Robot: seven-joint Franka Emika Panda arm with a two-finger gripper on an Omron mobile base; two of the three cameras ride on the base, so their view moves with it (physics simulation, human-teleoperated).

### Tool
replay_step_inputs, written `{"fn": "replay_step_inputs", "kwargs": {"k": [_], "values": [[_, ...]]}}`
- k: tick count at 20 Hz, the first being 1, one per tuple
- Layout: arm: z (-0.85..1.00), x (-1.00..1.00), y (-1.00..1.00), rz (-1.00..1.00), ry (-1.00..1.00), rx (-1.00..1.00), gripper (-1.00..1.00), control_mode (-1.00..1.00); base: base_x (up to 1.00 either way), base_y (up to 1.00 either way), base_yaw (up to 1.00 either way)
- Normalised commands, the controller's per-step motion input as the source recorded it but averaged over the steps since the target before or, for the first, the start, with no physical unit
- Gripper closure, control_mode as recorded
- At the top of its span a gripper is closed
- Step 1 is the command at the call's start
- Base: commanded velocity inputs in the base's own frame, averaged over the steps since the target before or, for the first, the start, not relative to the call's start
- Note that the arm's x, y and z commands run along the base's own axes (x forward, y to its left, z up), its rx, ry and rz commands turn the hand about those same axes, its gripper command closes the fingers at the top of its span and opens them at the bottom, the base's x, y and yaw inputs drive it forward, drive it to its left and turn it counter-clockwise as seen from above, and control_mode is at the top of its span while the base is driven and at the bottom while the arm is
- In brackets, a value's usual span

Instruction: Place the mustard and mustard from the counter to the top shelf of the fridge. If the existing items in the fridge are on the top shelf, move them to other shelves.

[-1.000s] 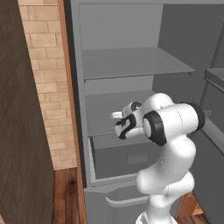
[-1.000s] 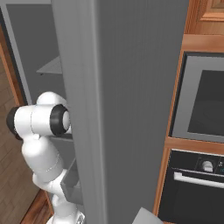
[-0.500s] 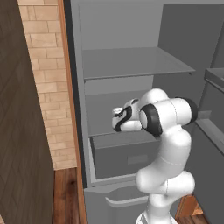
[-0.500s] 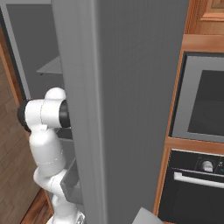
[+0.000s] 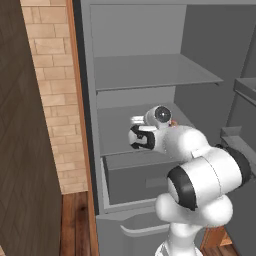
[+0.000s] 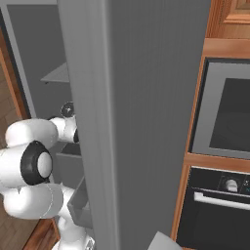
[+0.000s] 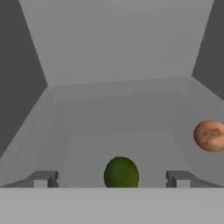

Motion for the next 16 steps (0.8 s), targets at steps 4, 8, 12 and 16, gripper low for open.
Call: {"fn": "replay_step_inputs", "kwargs": {"k": [4, 8, 12, 16], "values": [[1.00, -1.00, -0.23, 0.00, 0.00, 0.09, -1.00, -1.00, 0.00, 0.00, 0.00], [0.91, -1.00, -0.23, 0.00, 0.00, 0.08, -1.00, -1.00, 0.00, 0.00, 0.00], [0.61, -1.00, -0.22, 0.00, 0.00, 0.05, -1.00, -1.00, 0.00, 0.00, 0.00], [0.56, -1.00, -0.13, 0.00, 0.00, 0.03, -1.00, -1.00, 0.00, 0.00, 0.00]]}}
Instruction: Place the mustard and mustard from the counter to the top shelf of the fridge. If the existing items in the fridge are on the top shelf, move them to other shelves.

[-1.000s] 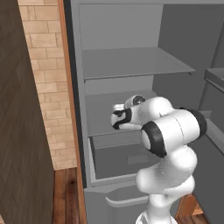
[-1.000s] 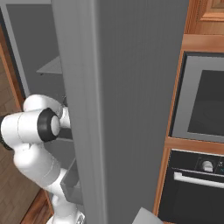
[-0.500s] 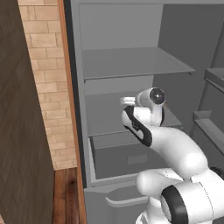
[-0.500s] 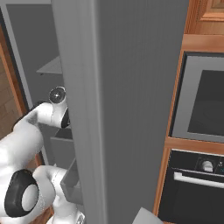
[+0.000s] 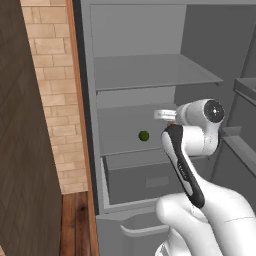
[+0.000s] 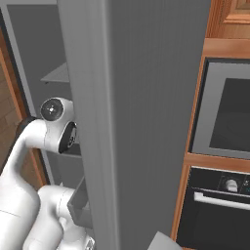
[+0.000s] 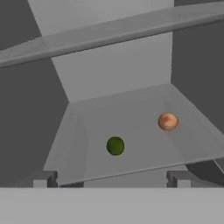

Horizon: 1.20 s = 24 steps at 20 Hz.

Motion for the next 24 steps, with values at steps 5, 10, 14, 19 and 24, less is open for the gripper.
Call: {"fn": "replay_step_inputs", "kwargs": {"k": [5, 10, 14, 19, 24], "values": [[0.50, -1.00, -0.04, -0.02, 0.00, 0.00, -1.00, -1.00, 0.00, 0.00, 0.00], [0.48, -1.00, 0.00, -0.07, 0.00, 0.00, -1.00, -1.00, 0.00, 0.00, 0.00], [0.52, -1.00, 0.00, -0.11, 0.11, 0.00, -1.00, -1.00, 0.00, 0.00, 0.00], [0.56, -1.00, 0.03, -0.13, 0.20, 0.00, -1.00, -1.00, 0.00, 0.00, 0.00], [0.47, -0.72, 0.00, -0.01, 0.18, 0.00, -1.00, -1.00, 0.00, 0.00, 0.00]]}}
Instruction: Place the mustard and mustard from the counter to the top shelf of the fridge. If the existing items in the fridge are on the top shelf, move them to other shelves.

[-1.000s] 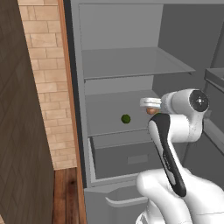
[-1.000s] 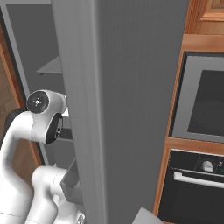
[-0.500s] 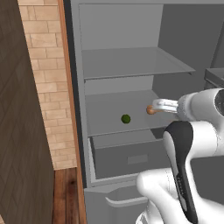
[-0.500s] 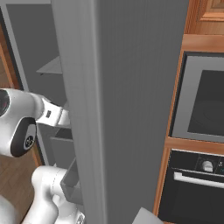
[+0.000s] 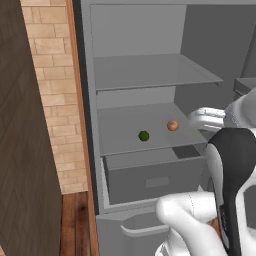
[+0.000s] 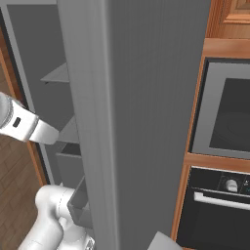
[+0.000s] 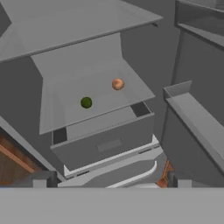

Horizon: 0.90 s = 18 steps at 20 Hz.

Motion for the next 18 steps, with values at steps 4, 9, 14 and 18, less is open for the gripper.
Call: {"fn": "replay_step_inputs", "kwargs": {"k": [4, 9, 14, 18], "values": [[0.10, -0.12, 0.00, 0.00, -0.02, 0.00, -1.00, -1.00, 0.00, 0.00, 0.00], [0.00, -0.09, 0.00, 0.00, 0.00, 0.00, -1.00, -1.00, 0.00, 0.00, 0.00], [-0.05, -0.27, 0.00, 0.00, 0.00, 0.00, -1.00, -1.00, 0.00, 0.00, 0.00], [-0.06, 0.00, 0.00, 0.00, 0.00, 0.00, -1.00, -1.00, 0.00, 0.00, 0.00]]}}
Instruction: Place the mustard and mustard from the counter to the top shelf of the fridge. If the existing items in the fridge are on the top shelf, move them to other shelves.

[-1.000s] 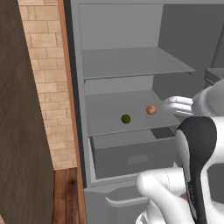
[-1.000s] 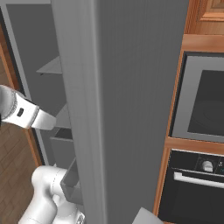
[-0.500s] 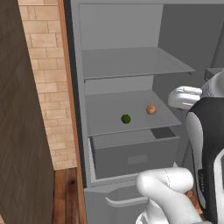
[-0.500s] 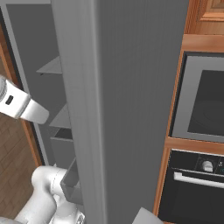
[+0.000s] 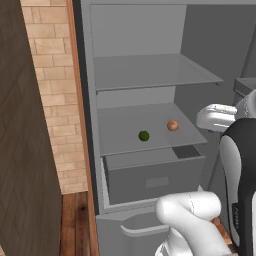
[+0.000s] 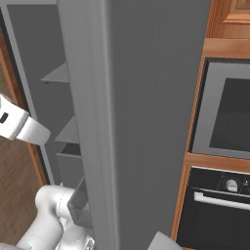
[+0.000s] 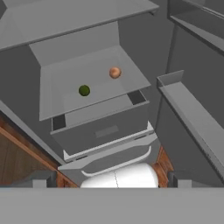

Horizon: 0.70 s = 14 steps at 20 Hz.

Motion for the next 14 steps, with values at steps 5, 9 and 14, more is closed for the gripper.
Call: {"fn": "replay_step_inputs", "kwargs": {"k": [5, 9, 14], "values": [[0.00, -0.11, 0.00, 0.00, 0.00, 0.00, -1.00, 1.00, -0.28, 0.01, 0.02], [0.00, 0.00, 0.00, 0.00, 0.00, 0.00, -1.00, 1.00, -0.95, 0.09, 0.08], [0.00, 0.00, 0.00, 0.00, 0.00, 0.00, -1.00, 1.00, -1.00, 0.12, 0.01]]}}
